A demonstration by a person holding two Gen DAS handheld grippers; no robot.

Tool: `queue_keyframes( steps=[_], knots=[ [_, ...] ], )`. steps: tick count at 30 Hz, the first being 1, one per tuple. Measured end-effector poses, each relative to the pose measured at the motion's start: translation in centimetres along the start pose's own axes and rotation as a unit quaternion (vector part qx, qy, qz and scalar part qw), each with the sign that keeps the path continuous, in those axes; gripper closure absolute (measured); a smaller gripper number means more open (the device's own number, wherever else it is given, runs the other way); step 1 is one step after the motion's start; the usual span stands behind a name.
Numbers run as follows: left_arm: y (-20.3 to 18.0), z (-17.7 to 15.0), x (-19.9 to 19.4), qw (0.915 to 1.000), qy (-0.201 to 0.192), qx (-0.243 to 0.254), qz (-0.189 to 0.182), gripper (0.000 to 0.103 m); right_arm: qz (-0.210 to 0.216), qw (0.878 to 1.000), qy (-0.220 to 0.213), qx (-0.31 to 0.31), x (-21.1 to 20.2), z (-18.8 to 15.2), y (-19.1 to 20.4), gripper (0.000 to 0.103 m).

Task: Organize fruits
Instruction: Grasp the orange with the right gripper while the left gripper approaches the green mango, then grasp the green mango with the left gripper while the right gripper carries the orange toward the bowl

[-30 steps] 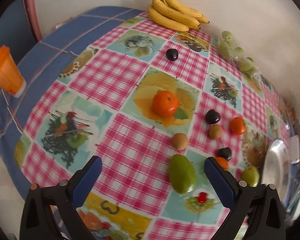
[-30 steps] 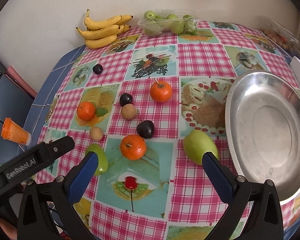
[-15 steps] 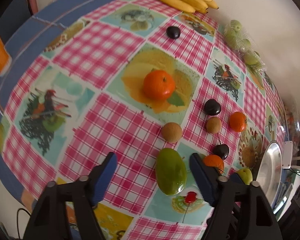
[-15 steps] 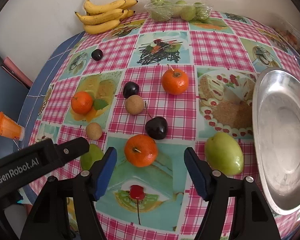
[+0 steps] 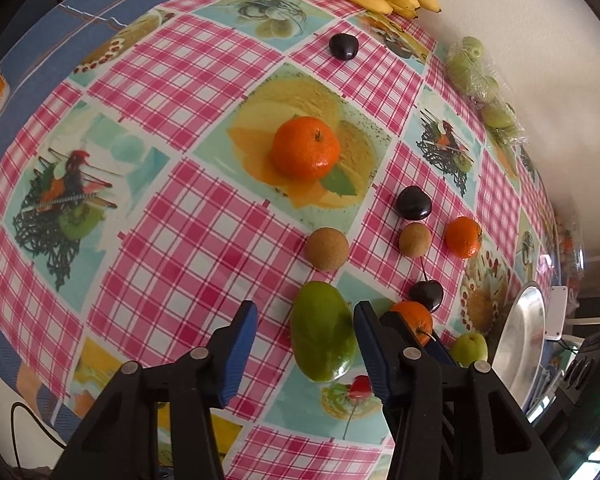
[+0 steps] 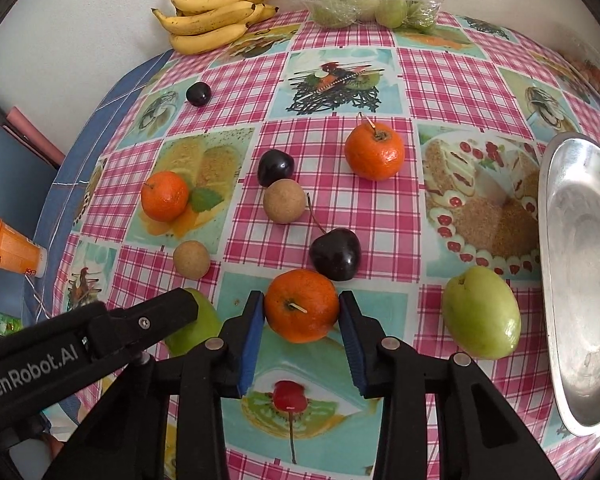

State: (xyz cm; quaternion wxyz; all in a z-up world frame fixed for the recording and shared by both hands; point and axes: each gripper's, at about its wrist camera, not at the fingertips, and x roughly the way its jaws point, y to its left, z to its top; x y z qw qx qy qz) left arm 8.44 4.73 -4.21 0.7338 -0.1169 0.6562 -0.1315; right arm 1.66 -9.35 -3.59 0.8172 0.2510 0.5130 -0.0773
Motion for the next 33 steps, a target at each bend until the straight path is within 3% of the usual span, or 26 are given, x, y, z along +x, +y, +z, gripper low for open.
queue_keyframes(
  steps=[8,14,33],
  knots=[
    [-0.9,-0.4,0.4,0.9999,0.007,0.011,-0.004,0.051,-0.005,1.000,0.013,0.001,-0.9,-0.9,-0.5,0.064],
    [-0.8,-0.7,1.2,0.9998,0.019,0.003,0.001,0.063,-0.010,1.000,0.021,0.005,-1.5,-1.5,-1.1,0.064],
    [-2.8,-1.5,-0.2,0.9992,-0.029,0.019,0.019,0.064,0.014,0.999,-0.016,0.037,-6.5,-1.9,-4.5,0.064]
  ],
)
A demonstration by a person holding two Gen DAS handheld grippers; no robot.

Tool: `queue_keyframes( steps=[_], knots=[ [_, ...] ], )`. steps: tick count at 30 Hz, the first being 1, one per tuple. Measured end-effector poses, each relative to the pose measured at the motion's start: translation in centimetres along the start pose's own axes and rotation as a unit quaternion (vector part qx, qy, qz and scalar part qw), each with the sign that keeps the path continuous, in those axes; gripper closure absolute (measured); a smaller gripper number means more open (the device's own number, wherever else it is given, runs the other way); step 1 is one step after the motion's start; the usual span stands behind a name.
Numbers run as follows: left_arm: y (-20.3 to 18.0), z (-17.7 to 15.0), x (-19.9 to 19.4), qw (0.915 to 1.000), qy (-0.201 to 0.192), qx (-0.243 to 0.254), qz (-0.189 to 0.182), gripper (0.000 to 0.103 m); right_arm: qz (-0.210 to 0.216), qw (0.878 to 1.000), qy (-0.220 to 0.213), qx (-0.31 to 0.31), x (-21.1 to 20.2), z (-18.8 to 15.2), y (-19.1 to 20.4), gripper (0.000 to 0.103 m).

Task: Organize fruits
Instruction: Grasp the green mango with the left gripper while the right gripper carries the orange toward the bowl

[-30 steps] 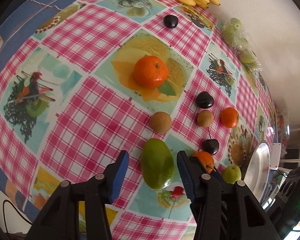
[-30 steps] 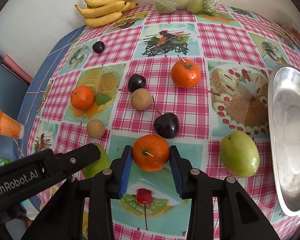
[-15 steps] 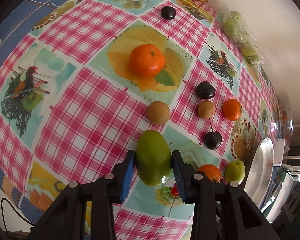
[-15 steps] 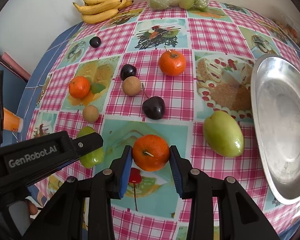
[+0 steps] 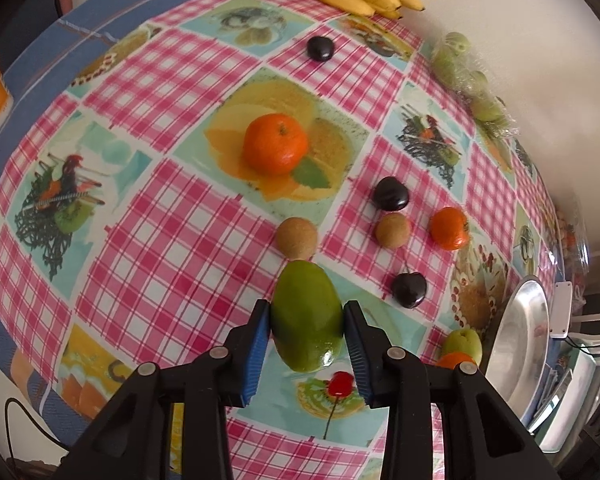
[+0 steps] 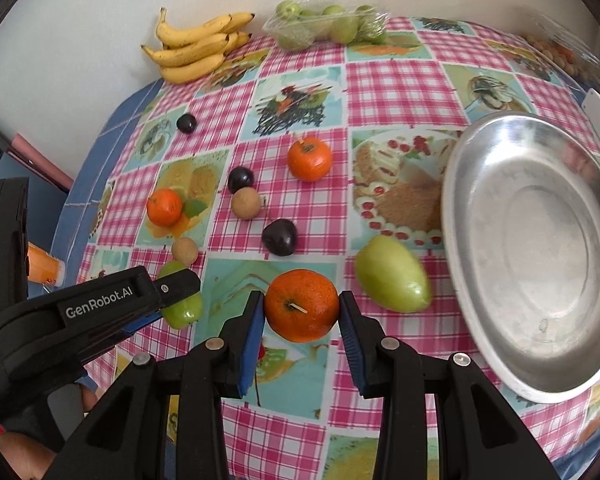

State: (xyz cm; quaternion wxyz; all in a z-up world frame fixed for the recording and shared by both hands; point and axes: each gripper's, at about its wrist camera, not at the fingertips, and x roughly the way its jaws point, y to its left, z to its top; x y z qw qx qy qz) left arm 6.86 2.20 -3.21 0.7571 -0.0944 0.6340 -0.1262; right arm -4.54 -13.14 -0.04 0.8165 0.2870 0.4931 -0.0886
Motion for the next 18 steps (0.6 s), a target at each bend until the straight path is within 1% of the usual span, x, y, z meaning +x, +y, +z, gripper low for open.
queue_keyframes(
  steps=[3,8,13,18],
  knots=[
    [-0.8,-0.1,-0.4,0.9998,-0.013,0.012,0.005,0.064,0.000,1.000,-0.007,0.009,-0.7,0.1,-0.8,0.064],
    [-2.9,-0.8,-0.7,0.9988,-0.029,0.039,0.008,0.064,-0.004,0.999,-0.018,0.041,-1.8,0.2,-3.2,0.064],
    [-5.6,-1.9,-0.7,0.9961,-0.039,0.079,0.008,0.064,-0.025,0.996,-0.026,0.079,-3.2,-0.1,-6.3,0.064],
    [-8.2,-3.2,-0.5,0.9922,-0.044,0.117,0.005,0.064,-0.057,0.990,-0.035,0.125,-4.4,-0.7,-10.2,0.064]
  ],
)
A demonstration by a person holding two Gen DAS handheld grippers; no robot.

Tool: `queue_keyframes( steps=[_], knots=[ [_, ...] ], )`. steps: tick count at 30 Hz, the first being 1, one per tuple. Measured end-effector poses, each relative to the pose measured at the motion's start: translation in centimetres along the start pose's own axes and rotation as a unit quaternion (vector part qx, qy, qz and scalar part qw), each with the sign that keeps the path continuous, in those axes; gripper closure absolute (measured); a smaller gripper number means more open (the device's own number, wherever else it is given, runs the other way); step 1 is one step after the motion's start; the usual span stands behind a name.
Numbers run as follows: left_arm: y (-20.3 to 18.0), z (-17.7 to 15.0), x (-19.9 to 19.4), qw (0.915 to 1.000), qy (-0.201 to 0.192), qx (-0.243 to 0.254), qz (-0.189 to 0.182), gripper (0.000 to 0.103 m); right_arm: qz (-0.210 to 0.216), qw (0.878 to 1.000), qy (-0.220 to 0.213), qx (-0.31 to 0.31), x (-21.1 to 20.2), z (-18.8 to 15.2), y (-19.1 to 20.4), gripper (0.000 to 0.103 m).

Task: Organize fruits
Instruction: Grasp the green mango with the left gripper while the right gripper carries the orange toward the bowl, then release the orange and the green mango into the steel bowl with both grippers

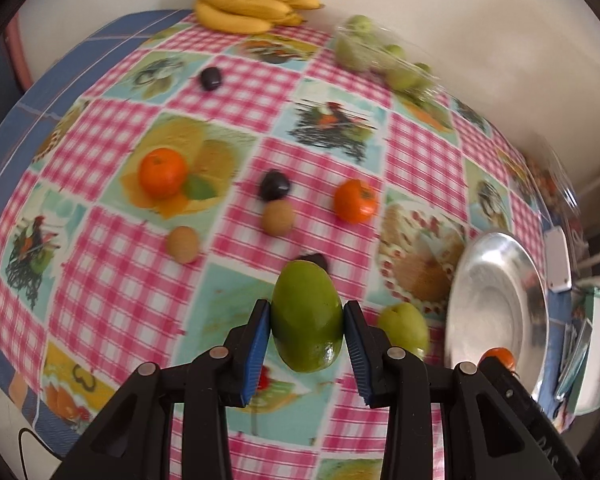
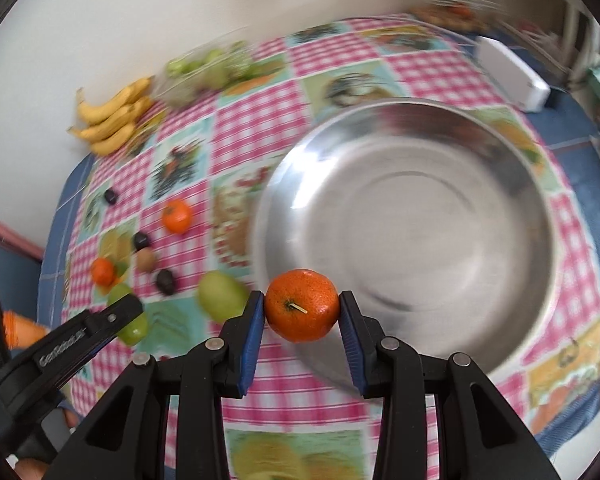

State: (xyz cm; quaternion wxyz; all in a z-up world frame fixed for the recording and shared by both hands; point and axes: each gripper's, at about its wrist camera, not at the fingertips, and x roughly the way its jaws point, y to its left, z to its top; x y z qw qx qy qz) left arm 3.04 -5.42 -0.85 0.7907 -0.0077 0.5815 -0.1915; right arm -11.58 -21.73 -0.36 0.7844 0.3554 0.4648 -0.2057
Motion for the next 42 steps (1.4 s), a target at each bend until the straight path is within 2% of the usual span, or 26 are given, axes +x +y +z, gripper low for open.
queue_keyframes(
  steps=[4,9,21,27,31,38,42],
  knots=[
    [-2.5,-0.7,0.1,0.9993,-0.003,0.035,-0.008,0.064,-0.027,0.999,0.001,0.030,-0.3,0.1,-2.8,0.064],
    [-5.8,-1.5,0.1,0.9963,-0.010,0.083,-0.021,0.064,-0.037,0.997,0.002,0.068,-0.6,0.0,-5.8,0.064],
    [-12.4,-3.4,0.7,0.9820,-0.022,0.182,-0.047,0.063,-0.047,0.993,0.014,0.111,-0.7,-0.4,-8.7,0.064],
    [-13.6,-3.9,1.8,0.9784,-0.010,0.200,-0.049,0.063,-0.055,0.992,0.028,0.106,-0.2,-0.6,-8.6,0.063],
    [-13.7,-4.0,2.5,0.9788,0.001,0.197,-0.054,0.063,-0.058,0.992,0.040,0.105,0.3,-0.7,-8.6,0.063],
    [-13.6,-3.8,2.1,0.9779,-0.005,0.200,-0.060,0.062,-0.059,0.992,0.045,0.104,0.5,-0.9,-8.7,0.063],
    [-13.0,-3.3,2.0,0.9803,0.001,0.188,-0.061,0.062,-0.058,0.992,0.042,0.103,0.4,-0.7,-8.6,0.063]
  ],
)
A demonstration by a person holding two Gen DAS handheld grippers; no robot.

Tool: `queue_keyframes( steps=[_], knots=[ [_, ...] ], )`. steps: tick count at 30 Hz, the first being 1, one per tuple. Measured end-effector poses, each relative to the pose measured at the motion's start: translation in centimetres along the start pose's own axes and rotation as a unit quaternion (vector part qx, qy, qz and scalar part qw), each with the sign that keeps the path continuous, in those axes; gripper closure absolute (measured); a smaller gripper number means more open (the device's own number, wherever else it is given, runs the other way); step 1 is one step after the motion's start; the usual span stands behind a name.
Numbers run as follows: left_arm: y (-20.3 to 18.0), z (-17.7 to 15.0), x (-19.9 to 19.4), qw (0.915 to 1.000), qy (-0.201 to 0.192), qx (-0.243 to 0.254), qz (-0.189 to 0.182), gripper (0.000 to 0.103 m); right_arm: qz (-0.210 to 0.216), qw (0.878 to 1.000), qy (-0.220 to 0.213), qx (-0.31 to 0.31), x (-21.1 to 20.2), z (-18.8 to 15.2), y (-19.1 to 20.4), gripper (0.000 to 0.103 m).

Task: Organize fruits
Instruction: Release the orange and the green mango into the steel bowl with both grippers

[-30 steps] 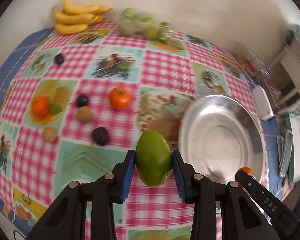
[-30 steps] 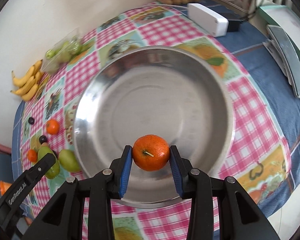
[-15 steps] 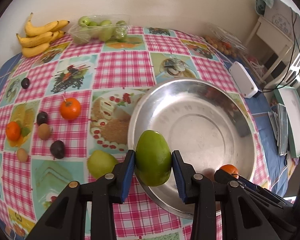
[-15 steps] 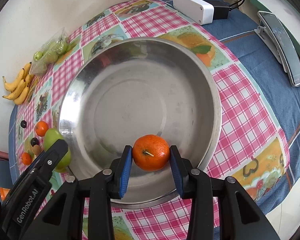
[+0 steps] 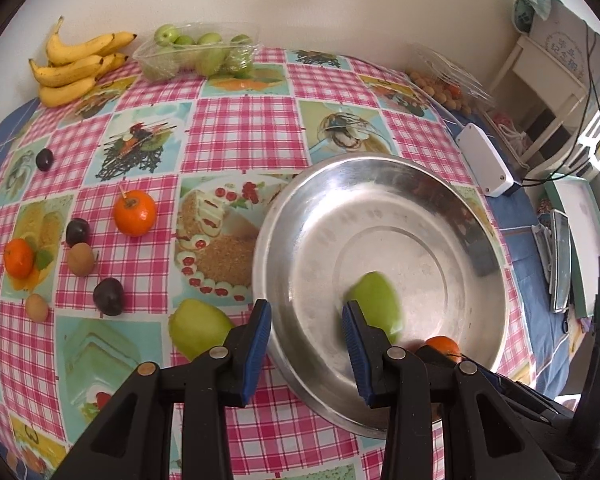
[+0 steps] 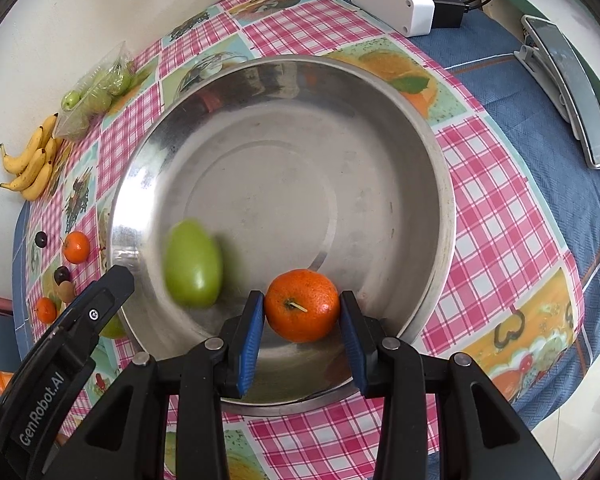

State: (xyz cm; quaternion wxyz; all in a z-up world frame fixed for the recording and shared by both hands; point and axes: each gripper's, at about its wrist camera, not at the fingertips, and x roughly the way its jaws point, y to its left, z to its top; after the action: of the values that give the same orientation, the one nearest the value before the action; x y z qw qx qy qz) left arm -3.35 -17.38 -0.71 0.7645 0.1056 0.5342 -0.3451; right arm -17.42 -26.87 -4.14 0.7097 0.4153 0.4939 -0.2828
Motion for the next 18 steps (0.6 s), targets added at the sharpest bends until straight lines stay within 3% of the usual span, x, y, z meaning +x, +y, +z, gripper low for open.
queue_keyframes(
  steps=[3,7,10,13,15,18],
  knots=[
    [0.9,0.2,-0.3,0.9999,-0.001,-0.013,0.006,0.058,0.004,1.000,-0.012,-0.002,-0.3,0.4,0.3,0.062],
    [2.3,0.4,-0.8,0.9991,-0.006,-0.032,0.028,0.039,0.009,1.000,-0.024,0.003,-0.6,0.6,0.3,0.040],
    [3.7,0.5,-1.0,0.9975,-0.005,-0.049,0.051,0.025,0.009,0.999,-0.031,0.000,-0.8,0.7,0.5,0.039],
    [5.2,0.5,-1.0,0.9946,-0.007,-0.063,0.082,0.012,0.007,0.999,-0.038,-0.004,-0.9,0.8,0.9,0.026],
    [6.1,0.4,-1.0,0.9926,-0.009,-0.068,0.100,0.001,0.006,0.999,-0.042,-0.007,-0.8,0.8,1.1,0.023],
    [7.3,0.3,-1.1,0.9894,-0.017,-0.069,0.127,0.000,0.001,0.999,-0.044,-0.013,-0.8,0.8,1.4,0.020]
  ],
)
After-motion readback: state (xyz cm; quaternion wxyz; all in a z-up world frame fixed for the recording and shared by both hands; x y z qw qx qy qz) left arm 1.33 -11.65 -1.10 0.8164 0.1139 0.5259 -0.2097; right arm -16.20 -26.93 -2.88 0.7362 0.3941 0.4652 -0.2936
